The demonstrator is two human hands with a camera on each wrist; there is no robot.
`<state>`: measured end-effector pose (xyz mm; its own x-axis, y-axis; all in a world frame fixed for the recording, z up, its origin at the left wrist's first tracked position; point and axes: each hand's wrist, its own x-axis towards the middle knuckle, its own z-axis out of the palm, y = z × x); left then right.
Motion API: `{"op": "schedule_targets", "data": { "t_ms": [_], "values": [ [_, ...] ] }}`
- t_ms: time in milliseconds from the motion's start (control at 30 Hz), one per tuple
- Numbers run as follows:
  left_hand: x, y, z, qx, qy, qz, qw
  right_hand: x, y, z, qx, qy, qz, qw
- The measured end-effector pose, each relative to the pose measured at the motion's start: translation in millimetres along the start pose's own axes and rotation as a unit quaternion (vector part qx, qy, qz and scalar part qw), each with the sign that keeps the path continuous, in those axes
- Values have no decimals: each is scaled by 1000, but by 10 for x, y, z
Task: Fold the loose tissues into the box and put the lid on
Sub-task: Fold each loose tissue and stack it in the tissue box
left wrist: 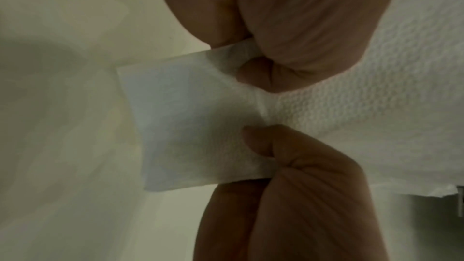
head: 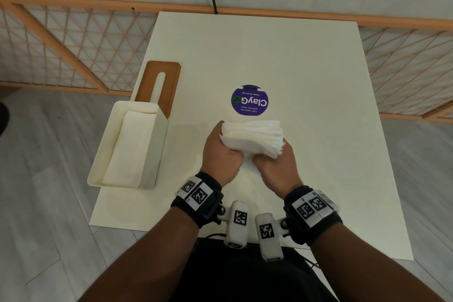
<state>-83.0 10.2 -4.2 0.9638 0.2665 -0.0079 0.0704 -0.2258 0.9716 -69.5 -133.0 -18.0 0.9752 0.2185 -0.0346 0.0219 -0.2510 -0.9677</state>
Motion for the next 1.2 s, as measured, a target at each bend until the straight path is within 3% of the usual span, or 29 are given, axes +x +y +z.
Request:
{"op": "schedule_targets", "data": {
  "t_ms": [233,567,967,1200],
  "values": [
    [-66,-373,31,11,-27,-64,998,-76,308,61,-12,-9,93,996],
    [-2,-178,36,-45,-7,-26,999,9,81,72,2,34,33,999],
    [12,-418,81,-10,-7,-67,998,-27,259,143,2,17,64,998],
    [86,-420,1,22,-67,-47,996,34,161,45,-37,-35,26,998]
  ]
}}
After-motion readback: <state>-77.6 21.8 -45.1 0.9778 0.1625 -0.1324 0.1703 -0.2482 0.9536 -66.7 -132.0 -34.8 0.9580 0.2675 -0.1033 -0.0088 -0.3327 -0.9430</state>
